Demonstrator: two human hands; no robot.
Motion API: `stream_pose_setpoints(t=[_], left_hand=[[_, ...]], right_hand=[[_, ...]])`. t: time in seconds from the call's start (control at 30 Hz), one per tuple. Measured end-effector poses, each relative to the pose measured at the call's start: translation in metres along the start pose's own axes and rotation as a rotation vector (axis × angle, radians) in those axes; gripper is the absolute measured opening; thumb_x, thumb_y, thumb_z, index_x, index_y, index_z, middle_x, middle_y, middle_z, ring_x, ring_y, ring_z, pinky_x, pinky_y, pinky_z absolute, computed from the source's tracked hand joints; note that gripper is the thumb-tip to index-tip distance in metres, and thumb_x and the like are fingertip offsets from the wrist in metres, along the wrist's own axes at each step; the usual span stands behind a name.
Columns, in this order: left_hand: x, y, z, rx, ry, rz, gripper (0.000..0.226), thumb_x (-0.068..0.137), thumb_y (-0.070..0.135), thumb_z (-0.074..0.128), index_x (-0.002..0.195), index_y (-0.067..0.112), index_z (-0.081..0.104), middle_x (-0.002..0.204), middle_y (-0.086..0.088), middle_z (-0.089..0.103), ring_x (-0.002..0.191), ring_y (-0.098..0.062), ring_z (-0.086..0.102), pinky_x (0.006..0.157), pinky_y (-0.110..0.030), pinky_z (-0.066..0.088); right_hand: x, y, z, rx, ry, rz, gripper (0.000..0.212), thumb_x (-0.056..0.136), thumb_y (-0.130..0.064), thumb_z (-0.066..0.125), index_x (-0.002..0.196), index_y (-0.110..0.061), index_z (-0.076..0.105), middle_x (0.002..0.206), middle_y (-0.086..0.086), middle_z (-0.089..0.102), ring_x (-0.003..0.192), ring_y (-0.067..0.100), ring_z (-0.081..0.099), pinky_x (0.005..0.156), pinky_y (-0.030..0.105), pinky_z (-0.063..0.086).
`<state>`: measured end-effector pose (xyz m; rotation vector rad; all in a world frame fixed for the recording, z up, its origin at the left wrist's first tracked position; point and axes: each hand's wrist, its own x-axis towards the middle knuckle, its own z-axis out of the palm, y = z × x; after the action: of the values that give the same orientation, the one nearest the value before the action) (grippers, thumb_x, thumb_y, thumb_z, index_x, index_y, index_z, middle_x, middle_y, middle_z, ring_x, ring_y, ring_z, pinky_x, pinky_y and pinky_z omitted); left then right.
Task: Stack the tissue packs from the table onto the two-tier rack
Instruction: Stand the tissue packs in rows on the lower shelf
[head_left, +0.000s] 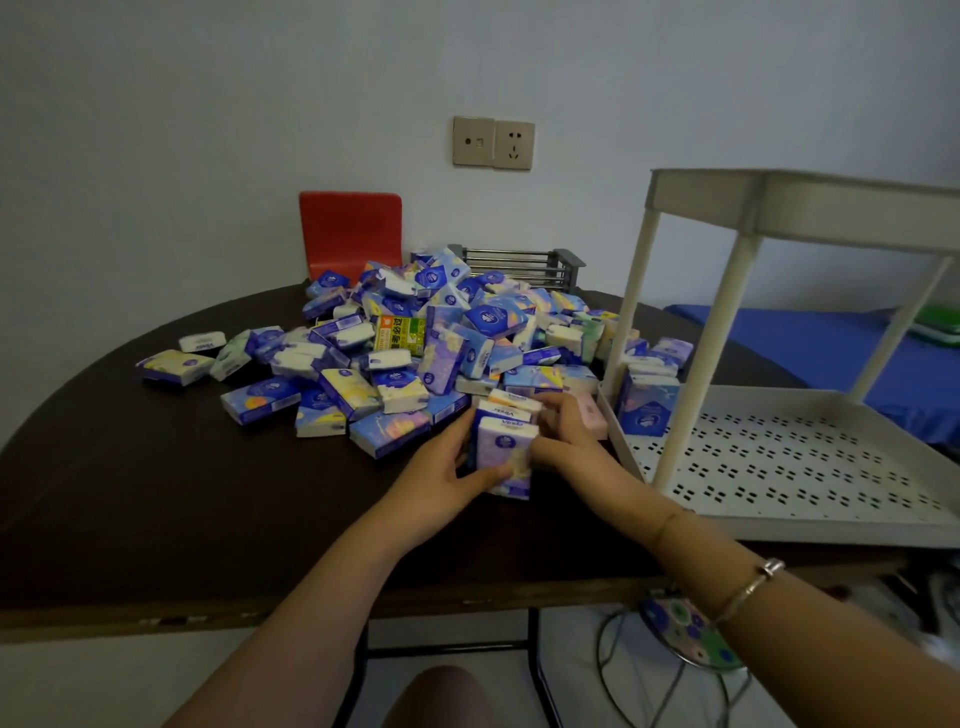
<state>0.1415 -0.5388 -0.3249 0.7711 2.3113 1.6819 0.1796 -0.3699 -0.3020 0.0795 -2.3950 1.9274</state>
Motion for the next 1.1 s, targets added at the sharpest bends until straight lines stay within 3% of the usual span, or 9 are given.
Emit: stream_pose_setpoints(t=[0.1, 0.27, 0.37, 0.43, 0.57, 0.67, 0.8, 0.93, 1.1], left_hand=[[0.0, 0.001, 0.0, 0.075, -0.046, 0.017, 0.071, 0.088, 0.028, 0.065, 0.148, 0.029, 0.028, 0.137, 0.018, 0.048, 0.124, 0.005, 0.044, 0.104, -0.019, 0.036], [-0.005, 0.006, 0.002, 0.172, -0.093, 0.005, 0.069, 0.092, 0.029, 0.059, 0.151, 0.022, 0.023, 0.143, 0.013, 0.045, 0.132, -0.001, 0.039, 0.108, -0.022, 0.032], [-0.012, 0.009, 0.006, 0.242, -0.094, 0.018, 0.07, 0.092, 0.023, 0.06, 0.151, 0.022, 0.022, 0.146, 0.013, 0.041, 0.135, -0.002, 0.035, 0.111, -0.024, 0.029], [-0.018, 0.014, 0.012, 0.283, -0.108, 0.029, 0.071, 0.092, 0.022, 0.059, 0.151, 0.024, 0.02, 0.143, 0.019, 0.039, 0.13, 0.005, 0.032, 0.104, -0.013, 0.027], [-0.035, 0.03, 0.021, 0.224, -0.119, 0.09, 0.072, 0.092, 0.02, 0.061, 0.15, 0.032, 0.019, 0.137, 0.028, 0.035, 0.128, 0.012, 0.029, 0.096, -0.001, 0.025], [-0.045, 0.042, 0.027, 0.1, -0.152, 0.13, 0.076, 0.089, 0.006, 0.06, 0.144, 0.039, 0.021, 0.14, 0.027, 0.036, 0.131, 0.011, 0.033, 0.105, -0.01, 0.03], [-0.037, 0.057, 0.046, 0.079, -0.177, 0.13, 0.079, 0.086, -0.01, 0.052, 0.147, 0.033, 0.026, 0.144, 0.016, 0.04, 0.132, 0.002, 0.039, 0.096, -0.009, 0.035], [-0.011, 0.066, 0.077, 0.023, -0.07, 0.107, 0.055, 0.093, -0.002, 0.048, 0.14, 0.025, 0.039, 0.135, 0.011, 0.048, 0.127, -0.006, 0.044, 0.098, -0.019, 0.036], [0.028, 0.064, 0.109, 0.07, 0.012, 0.072, 0.04, 0.098, 0.016, 0.047, 0.137, 0.022, 0.044, 0.14, 0.006, 0.047, 0.129, -0.01, 0.043, 0.098, -0.023, 0.036]], right_hand=[[-0.004, 0.003, -0.003, -0.072, -0.033, 0.018, 0.058, 0.088, 0.003, 0.054, 0.135, -0.011, 0.024, 0.137, 0.009, 0.046, 0.123, 0.018, 0.05, 0.105, 0.035, 0.042], [-0.011, 0.003, -0.002, -0.142, -0.079, 0.018, 0.074, 0.086, 0.001, 0.061, 0.141, -0.016, 0.014, 0.143, 0.006, 0.041, 0.125, 0.012, 0.048, 0.103, 0.027, 0.043], [-0.022, -0.002, -0.001, -0.218, -0.08, 0.031, 0.083, 0.083, 0.0, 0.065, 0.144, -0.013, 0.011, 0.143, 0.004, 0.041, 0.119, 0.006, 0.047, 0.088, 0.006, 0.043], [-0.033, -0.007, -0.002, -0.236, -0.067, 0.01, 0.081, 0.082, 0.0, 0.067, 0.143, -0.012, 0.014, 0.138, 0.003, 0.046, 0.106, -0.003, 0.052, 0.076, -0.001, 0.042], [-0.065, -0.022, -0.011, -0.228, -0.007, -0.086, 0.07, 0.078, -0.002, 0.071, 0.127, -0.023, 0.024, 0.112, -0.019, 0.051, 0.092, -0.016, 0.055, 0.072, -0.001, 0.042], [-0.091, -0.028, -0.027, -0.213, 0.07, -0.153, 0.069, 0.076, -0.007, 0.074, 0.128, -0.023, 0.031, 0.111, -0.016, 0.057, 0.096, -0.007, 0.061, 0.076, 0.007, 0.047], [-0.122, -0.034, -0.056, -0.18, 0.157, -0.174, 0.063, 0.077, -0.003, 0.071, 0.124, -0.023, 0.035, 0.109, -0.015, 0.059, 0.091, -0.011, 0.061, 0.074, 0.007, 0.048], [-0.14, -0.031, -0.092, -0.191, 0.209, -0.127, 0.059, 0.078, -0.004, 0.069, 0.12, -0.029, 0.036, 0.118, -0.009, 0.057, 0.102, 0.002, 0.06, 0.079, 0.012, 0.051], [-0.138, -0.017, -0.133, -0.122, 0.356, -0.056, 0.056, 0.08, 0.008, 0.062, 0.121, -0.02, 0.037, 0.108, -0.005, 0.06, 0.079, -0.005, 0.065, 0.064, 0.009, 0.05]])
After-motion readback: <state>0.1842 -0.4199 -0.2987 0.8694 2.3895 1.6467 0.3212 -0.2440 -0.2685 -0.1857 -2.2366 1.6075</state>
